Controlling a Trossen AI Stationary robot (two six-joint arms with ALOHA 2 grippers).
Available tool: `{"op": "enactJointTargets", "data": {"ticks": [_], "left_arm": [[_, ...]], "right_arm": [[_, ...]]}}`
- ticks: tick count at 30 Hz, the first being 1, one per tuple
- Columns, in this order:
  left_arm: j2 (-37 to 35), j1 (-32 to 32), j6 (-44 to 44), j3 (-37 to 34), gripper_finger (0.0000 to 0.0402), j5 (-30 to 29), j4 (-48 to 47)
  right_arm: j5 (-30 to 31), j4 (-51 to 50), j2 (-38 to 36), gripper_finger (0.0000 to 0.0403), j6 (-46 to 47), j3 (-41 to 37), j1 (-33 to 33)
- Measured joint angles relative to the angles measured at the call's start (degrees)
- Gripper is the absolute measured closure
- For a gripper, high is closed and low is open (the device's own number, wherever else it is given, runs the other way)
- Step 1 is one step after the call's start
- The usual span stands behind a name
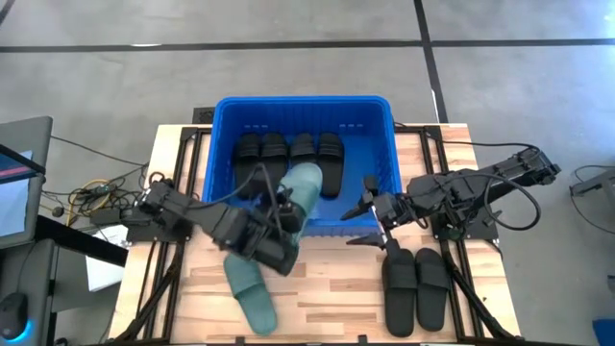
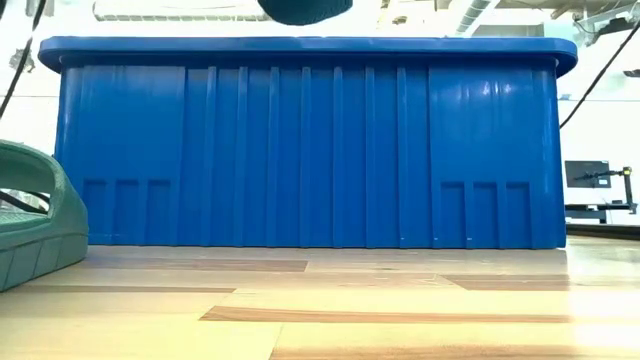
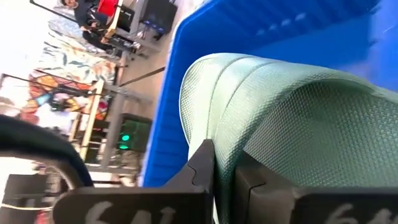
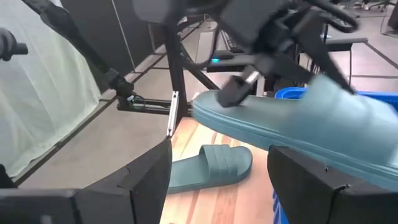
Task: Pick and place slides into bin
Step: Put the green slide into the blue bin
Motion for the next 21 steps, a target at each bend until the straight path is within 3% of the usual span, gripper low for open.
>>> {"op": "enactJointTargets", "data": {"ticks": [12,21], "left_arm": [[-4.5,12.2,10.4,-2.8,0.0401,-2.5,0.1],[-15.7,21.1,9.6,-20.5,0.0401,-3.1,0.0]], "right_arm": [[0.0,0.0,-0.1,0.0154,0.0,0.0,0.0],[1.3,2.7,-0.2,0.0154,-0.4,0.0,-2.7]]}}
